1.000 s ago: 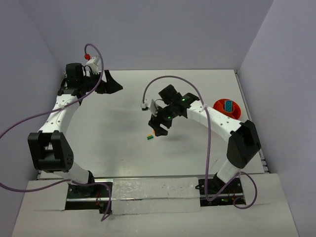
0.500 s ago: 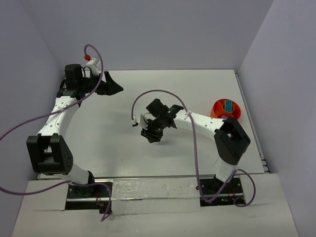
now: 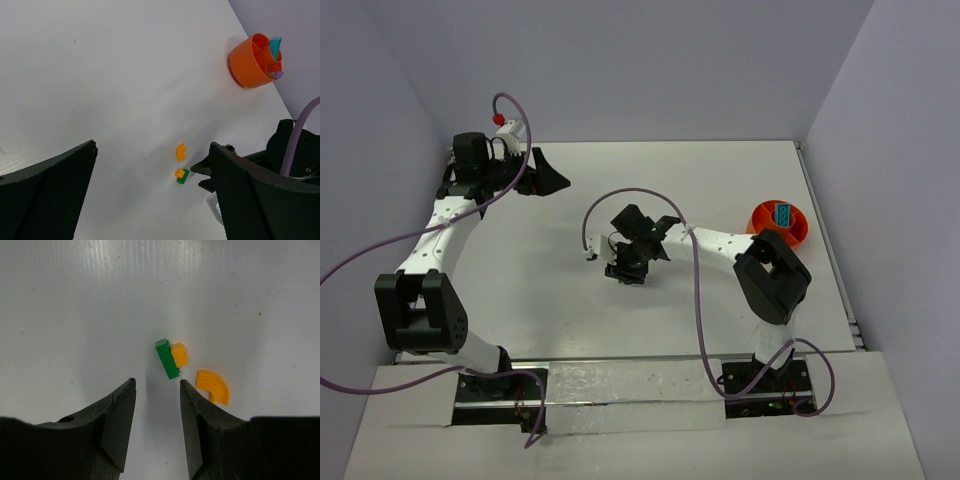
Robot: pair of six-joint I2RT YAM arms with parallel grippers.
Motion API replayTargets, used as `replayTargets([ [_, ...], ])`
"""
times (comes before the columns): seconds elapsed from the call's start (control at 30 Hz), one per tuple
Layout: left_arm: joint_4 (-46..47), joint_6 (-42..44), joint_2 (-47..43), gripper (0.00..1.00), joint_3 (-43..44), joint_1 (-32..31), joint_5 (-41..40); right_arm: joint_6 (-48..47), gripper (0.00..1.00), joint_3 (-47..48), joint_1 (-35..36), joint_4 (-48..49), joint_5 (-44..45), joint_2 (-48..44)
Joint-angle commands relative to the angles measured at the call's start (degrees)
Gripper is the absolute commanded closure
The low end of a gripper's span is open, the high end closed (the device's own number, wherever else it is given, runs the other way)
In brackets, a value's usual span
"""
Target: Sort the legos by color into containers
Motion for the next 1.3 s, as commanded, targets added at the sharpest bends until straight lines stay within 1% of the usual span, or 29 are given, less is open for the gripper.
replayTargets([
  [0.0,3.2,0.3,-0.1,0.01,0.5,0.0,1.5,-2.3,0.52,1.3,-0.1,2.8,1.6,1.1],
  [0.47,3.5,0.3,0.1,0.01,0.0,0.0,1.3,-3.6,0.53,2.5,-0.1,4.7,2.8,5.4],
  [0.53,3.6,0.1,0.1,0.01,-0.1,0.0,1.3,-3.8,0.57,2.1,-0.1,5.1,2.8,5.3],
  [0.57,3.6,0.1,0.2,0.01,-0.1,0.0,1.2,-3.8,0.61,1.9,0.0,5.3,2.5,5.2],
  [0.7,3.6,-0.1,0.1,0.01,-0.6,0.0,1.1,-4.4,0.71,-0.1,0.1,6.3,1.9,4.0],
  [0.8,3.4,-0.1,0.0,0.01,-1.0,0.0,1.1,-5.4,0.81,-1.3,0.2,6.0,1.3,3.0],
  [0.87,3.2,0.0,-0.3,0.02,-1.3,0.0,1.0,-5.8,0.83,-2.1,0.1,5.9,1.3,2.2],
  [1.0,2.9,0.0,-0.8,0.02,-2.4,0.0,1.2,-7.2,0.91,-4.3,0.0,5.7,1.2,-0.5],
  [1.07,2.8,-0.1,-1.2,0.03,-3.5,0.0,1.6,-7.8,0.98,-5.2,0.0,5.4,1.2,-2.7],
  [1.1,2.5,0.1,-1.3,0.03,-4.2,0.0,1.8,-8.1,1.0,-5.6,0.0,5.3,1.2,-3.4],
  [1.27,0.2,0.9,-1.3,0.05,-6.7,-1.3,4.1,-10.9,1.0,-7.3,-0.1,4.0,1.6,-10.6],
])
